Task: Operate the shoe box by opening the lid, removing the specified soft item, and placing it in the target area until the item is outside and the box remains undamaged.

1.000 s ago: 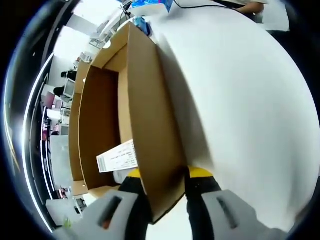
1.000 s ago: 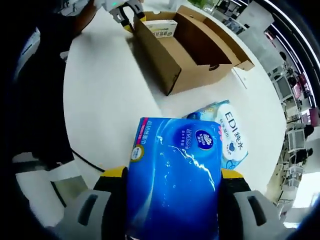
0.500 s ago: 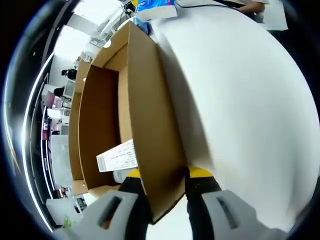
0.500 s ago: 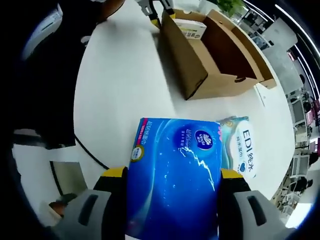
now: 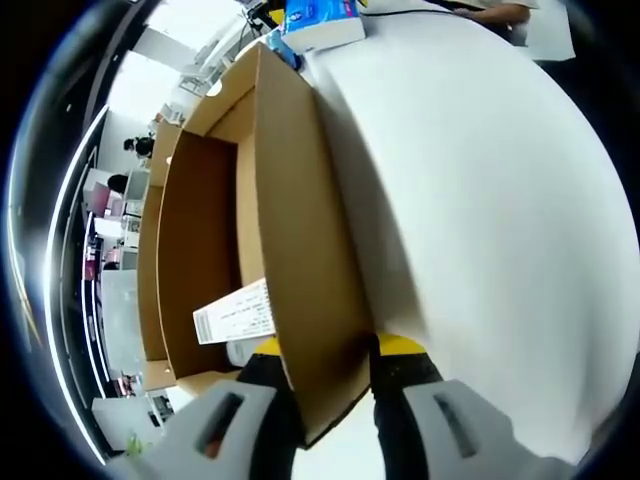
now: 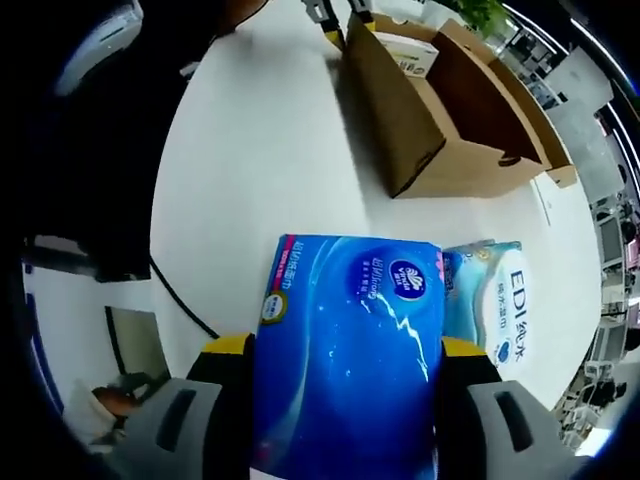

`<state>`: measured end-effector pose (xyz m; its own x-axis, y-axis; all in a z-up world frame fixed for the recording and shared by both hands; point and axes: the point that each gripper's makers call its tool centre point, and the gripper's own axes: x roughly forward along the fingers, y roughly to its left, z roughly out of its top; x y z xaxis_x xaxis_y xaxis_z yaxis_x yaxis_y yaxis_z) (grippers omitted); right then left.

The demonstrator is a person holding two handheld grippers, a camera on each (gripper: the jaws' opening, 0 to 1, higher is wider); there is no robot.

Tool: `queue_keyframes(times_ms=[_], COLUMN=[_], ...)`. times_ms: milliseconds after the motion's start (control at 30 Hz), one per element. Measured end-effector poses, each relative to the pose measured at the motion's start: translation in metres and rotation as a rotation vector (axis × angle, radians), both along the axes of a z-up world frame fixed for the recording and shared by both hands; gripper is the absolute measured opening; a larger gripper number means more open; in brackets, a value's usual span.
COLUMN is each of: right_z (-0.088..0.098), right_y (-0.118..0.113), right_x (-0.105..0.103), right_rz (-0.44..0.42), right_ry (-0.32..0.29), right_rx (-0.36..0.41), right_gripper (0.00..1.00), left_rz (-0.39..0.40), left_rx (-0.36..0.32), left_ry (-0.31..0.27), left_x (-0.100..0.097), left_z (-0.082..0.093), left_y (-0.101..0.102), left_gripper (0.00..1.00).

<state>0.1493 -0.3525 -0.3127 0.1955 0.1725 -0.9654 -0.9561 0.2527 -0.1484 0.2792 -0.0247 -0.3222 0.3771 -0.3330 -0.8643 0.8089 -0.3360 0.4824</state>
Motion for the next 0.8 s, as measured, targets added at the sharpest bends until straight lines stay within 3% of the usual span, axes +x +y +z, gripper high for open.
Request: queue_keyframes(times_ms=[133, 233, 433, 633, 800], right_z=[-0.004, -0.011, -0.016, -0.023, -0.025], right_y=[-0.001, -0.014, -0.014, -0.025, -0.034], right_x=[0.001, 0.002, 0.007, 0.008, 0.011], right_rz=[0.026, 0.060, 0.074, 0.102, 0.087], right_ry=[0.014, 0.029, 0.039, 0.062, 0.069], right_rx=[-0.016, -0.121, -0.149, -0.249, -0.286], right_gripper=[0.72, 0.72, 0.72, 0.72, 0.71], left_rz=[0.004, 0.004, 0.004, 0.003, 0.001], left_rx=[0.001, 0.001, 0.001, 0.001, 0.001], left_ry=[-0.001, -0.002, -0.004, -0.005, -0.006], left_x=[0.001, 0.002, 0.003, 0.002, 0.002], left_z=[0.000, -0.001, -0.001, -0.001, -0.001], left_y=[0.000, 0.000, 0.000, 0.000, 0.000], left_gripper=[0.25, 0.25, 0.25, 0.25, 0.25])
